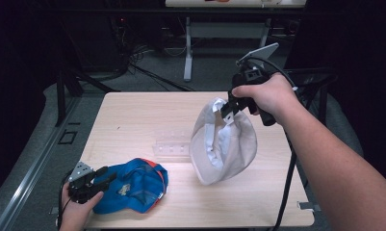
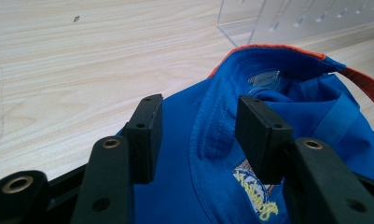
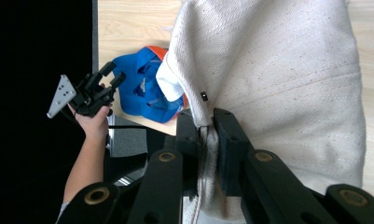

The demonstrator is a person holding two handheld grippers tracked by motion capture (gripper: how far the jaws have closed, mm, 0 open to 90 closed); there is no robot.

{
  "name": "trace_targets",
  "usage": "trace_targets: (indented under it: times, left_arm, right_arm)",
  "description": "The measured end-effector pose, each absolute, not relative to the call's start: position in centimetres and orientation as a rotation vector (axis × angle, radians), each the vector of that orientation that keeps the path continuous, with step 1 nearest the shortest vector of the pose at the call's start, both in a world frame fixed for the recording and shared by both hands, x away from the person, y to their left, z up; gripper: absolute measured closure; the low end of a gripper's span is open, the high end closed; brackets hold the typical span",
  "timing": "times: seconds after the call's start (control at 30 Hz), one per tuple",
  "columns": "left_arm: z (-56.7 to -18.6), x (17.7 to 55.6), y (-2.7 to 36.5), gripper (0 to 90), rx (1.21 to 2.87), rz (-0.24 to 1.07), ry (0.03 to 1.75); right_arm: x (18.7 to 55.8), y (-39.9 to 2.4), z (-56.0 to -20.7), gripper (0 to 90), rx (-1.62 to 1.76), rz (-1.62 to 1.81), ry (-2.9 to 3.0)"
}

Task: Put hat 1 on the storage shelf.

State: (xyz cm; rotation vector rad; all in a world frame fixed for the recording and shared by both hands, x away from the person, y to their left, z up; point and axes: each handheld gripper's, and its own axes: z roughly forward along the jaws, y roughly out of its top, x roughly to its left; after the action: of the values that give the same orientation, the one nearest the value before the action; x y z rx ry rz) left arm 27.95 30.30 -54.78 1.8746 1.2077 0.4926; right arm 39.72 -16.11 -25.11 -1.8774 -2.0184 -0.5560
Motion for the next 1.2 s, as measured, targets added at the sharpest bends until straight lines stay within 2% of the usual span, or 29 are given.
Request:
trace_targets:
  times: [0.7, 1.2]
  left_arm:
    - [-54.9, 28.0, 30.0, 51.8, 1.879, 0.488, 1.211]
    - [-54.2, 28.0, 28.8, 50.0, 1.886, 0.491, 1.162]
  right_arm:
    - [44.1, -12.9, -25.2, 81.3, -1.961, -0.524, -2.005]
    - [45.6, -11.8, -24.0, 81.3, -1.987, -0.696, -1.844]
